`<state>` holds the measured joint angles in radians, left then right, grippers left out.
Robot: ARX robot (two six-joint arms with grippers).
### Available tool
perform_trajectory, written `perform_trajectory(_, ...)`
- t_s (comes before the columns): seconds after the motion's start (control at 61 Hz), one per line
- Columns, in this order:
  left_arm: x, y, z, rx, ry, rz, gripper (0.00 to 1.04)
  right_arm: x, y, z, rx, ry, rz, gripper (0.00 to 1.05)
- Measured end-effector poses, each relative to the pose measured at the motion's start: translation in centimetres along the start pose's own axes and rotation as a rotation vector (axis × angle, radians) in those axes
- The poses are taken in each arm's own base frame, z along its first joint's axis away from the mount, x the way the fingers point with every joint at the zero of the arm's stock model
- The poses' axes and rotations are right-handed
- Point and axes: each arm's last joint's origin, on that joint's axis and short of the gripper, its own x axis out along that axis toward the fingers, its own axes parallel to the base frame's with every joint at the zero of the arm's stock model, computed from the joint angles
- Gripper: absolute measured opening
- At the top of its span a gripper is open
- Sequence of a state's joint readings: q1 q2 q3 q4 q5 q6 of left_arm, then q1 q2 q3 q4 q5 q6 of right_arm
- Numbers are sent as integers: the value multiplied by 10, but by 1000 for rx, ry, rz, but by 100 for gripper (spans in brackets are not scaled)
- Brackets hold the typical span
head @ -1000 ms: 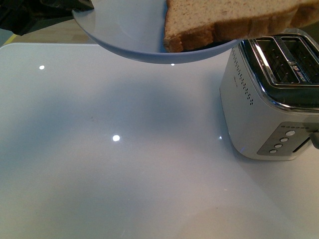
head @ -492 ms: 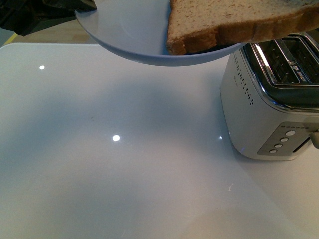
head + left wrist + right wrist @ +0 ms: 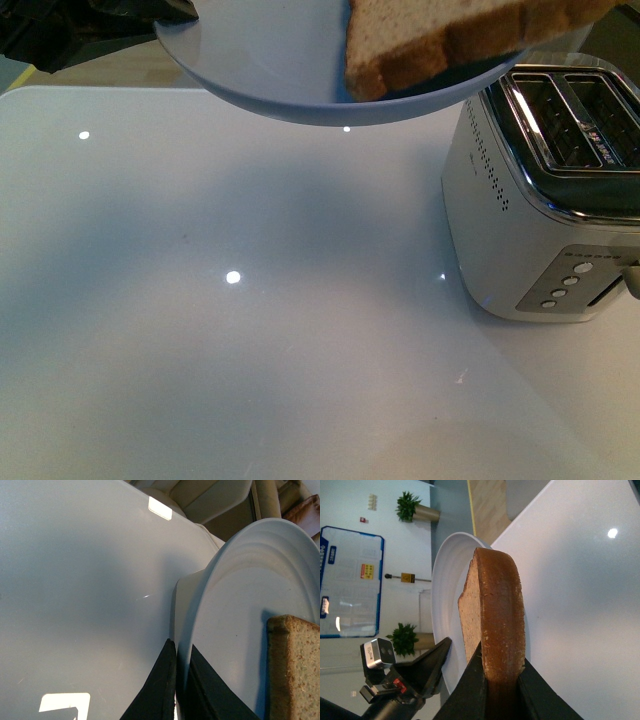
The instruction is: Left arm holds plate, right arm toasts bread
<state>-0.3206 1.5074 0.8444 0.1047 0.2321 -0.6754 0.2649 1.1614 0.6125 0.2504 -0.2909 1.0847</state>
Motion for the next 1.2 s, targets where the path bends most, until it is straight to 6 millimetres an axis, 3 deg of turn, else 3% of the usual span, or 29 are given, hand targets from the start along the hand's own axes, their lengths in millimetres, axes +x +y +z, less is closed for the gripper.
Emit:
perform_trajectory(0.164, 0, 0, 0, 0, 1, -1, 3, -10, 14, 19, -7, -69, 43, 3)
perform_trajectory(0.279, 0, 0, 0, 0, 2, -3, 3, -24, 31, 50, -48, -182, 57, 3)
perform_trajectory(0.426, 0, 1, 1, -2, 0, -1, 3, -35, 62, 101, -323, -374, -148, 3)
perform_trajectory(0.574, 0, 1, 1, -2, 2, -4, 3, -17, 69, 117, -598, -347, -313, 3)
perform_trajectory(0.721, -1, 1, 1, -4, 0, -1, 3, 8, 62, 121, -772, -225, -391, 3)
perform_trajectory(0.951, -1, 1, 1, -3, 0, -1, 3, 40, 35, 107, -909, -30, -474, 3)
perform_trajectory(1.197, -1, 1, 1, -3, 0, -1, 3, 50, 24, 92, -930, 34, -517, 3)
